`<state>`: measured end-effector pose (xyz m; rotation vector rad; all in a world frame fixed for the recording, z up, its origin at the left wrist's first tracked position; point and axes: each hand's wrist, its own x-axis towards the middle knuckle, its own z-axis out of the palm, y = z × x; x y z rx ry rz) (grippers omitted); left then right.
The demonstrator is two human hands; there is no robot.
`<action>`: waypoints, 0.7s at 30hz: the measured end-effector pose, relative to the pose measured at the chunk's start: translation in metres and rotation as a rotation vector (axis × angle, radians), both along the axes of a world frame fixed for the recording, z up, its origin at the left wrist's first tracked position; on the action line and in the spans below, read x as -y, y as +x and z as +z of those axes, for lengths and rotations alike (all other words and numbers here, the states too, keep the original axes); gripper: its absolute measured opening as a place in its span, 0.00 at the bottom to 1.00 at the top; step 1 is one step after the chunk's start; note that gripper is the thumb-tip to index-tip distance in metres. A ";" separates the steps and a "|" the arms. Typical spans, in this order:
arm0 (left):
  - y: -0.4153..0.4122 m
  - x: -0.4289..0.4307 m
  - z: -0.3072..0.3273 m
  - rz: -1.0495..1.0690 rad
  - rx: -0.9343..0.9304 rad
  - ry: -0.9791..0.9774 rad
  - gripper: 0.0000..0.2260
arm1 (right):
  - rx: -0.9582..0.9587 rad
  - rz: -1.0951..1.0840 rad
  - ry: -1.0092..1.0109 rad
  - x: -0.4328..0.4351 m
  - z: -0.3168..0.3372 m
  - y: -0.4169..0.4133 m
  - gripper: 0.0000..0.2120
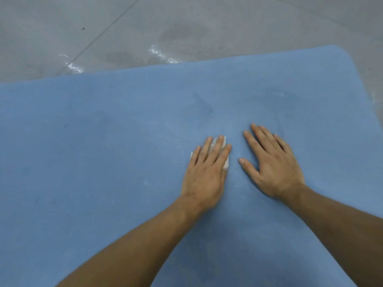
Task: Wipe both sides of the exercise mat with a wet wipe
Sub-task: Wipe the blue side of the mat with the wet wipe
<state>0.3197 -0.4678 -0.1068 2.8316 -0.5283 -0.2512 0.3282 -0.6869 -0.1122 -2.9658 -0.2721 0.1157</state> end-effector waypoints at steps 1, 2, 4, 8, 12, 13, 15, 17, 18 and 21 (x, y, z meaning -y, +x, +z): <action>0.001 -0.002 -0.001 -0.053 0.001 0.011 0.25 | 0.003 0.000 0.007 0.001 0.000 0.000 0.35; 0.006 -0.008 -0.001 -0.105 -0.007 0.018 0.25 | 0.000 0.001 0.011 0.001 0.000 0.000 0.35; 0.024 -0.031 -0.001 -0.171 -0.012 0.047 0.26 | -0.010 -0.001 0.006 0.000 0.000 0.001 0.35; 0.079 -0.098 0.000 0.119 -0.028 0.044 0.25 | -0.013 0.003 -0.007 0.000 0.002 0.000 0.35; 0.119 -0.141 0.007 0.372 0.005 0.085 0.22 | -0.019 0.003 0.002 0.000 0.001 0.001 0.35; 0.124 -0.140 0.007 0.417 0.010 0.087 0.22 | -0.019 0.002 0.001 0.000 0.001 0.001 0.35; 0.127 -0.119 0.006 0.451 0.030 0.083 0.22 | -0.014 0.000 -0.007 0.000 0.002 0.000 0.35; 0.117 -0.081 0.005 0.426 0.025 0.060 0.23 | -0.012 0.000 -0.004 0.000 0.002 0.001 0.35; 0.106 -0.058 0.004 0.380 0.016 0.044 0.23 | -0.014 -0.001 -0.001 0.000 0.001 0.001 0.35; 0.060 0.010 0.000 0.112 0.009 0.014 0.24 | -0.008 -0.009 -0.003 -0.001 0.001 0.001 0.35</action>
